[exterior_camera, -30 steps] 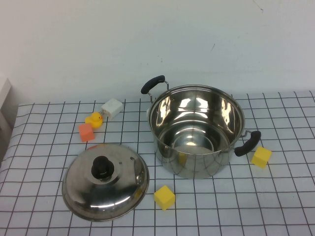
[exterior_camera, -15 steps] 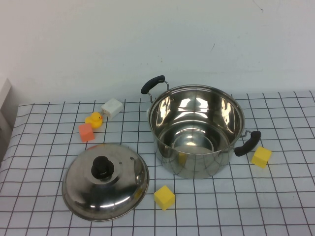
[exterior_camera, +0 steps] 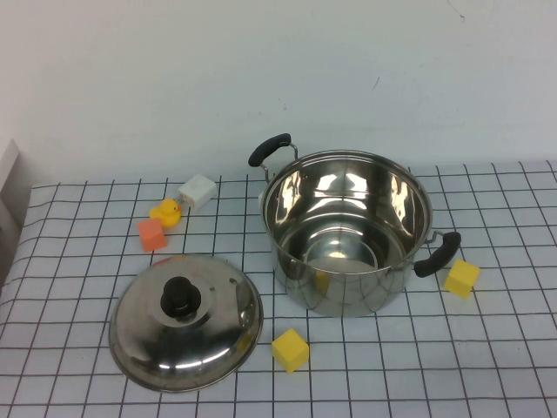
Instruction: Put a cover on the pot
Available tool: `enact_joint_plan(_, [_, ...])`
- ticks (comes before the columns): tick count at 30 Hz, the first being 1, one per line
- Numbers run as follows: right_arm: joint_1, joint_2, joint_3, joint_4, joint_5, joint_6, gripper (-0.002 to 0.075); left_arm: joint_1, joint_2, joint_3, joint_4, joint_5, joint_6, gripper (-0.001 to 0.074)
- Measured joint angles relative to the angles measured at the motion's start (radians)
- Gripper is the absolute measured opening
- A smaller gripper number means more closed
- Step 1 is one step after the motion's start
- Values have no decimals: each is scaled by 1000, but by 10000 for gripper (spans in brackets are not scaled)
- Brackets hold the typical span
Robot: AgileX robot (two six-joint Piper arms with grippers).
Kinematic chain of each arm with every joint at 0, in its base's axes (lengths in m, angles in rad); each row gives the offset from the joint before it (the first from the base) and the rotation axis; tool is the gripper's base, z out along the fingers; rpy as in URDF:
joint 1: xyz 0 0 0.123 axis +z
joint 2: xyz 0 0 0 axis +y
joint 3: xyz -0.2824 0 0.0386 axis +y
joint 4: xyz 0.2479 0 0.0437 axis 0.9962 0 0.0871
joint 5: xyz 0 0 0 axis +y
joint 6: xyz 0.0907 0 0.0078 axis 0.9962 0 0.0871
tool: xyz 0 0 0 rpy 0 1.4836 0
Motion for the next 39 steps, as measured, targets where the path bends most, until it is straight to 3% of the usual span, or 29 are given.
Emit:
enact_joint_plan(5, [0, 0, 0, 0, 0, 0, 9, 0, 116, -197, -15, 215, 47, -1])
enact_joint_plan(10, [0, 0, 0, 0, 0, 0, 9, 0, 322, -324, -15, 253, 48, -1])
enact_joint_plan(19, [0, 0, 0, 0, 0, 0, 9, 0, 754, -333, 66, 25, 29, -1])
enact_joint_plan(27, [0, 0, 0, 0, 0, 0, 9, 0, 1185, -333, 233, -396, -68, 17])
enact_joint_plan(30, [0, 0, 0, 0, 0, 0, 9, 0, 1340, -333, 339, -563, -68, 106])
enact_joint_plan(36, [0, 0, 0, 0, 0, 0, 9, 0, 1639, -351, 432, -800, -25, 480])
enact_joint_plan(39, [0, 0, 0, 0, 0, 0, 9, 0, 1766, -374, 485, -846, 22, 557])
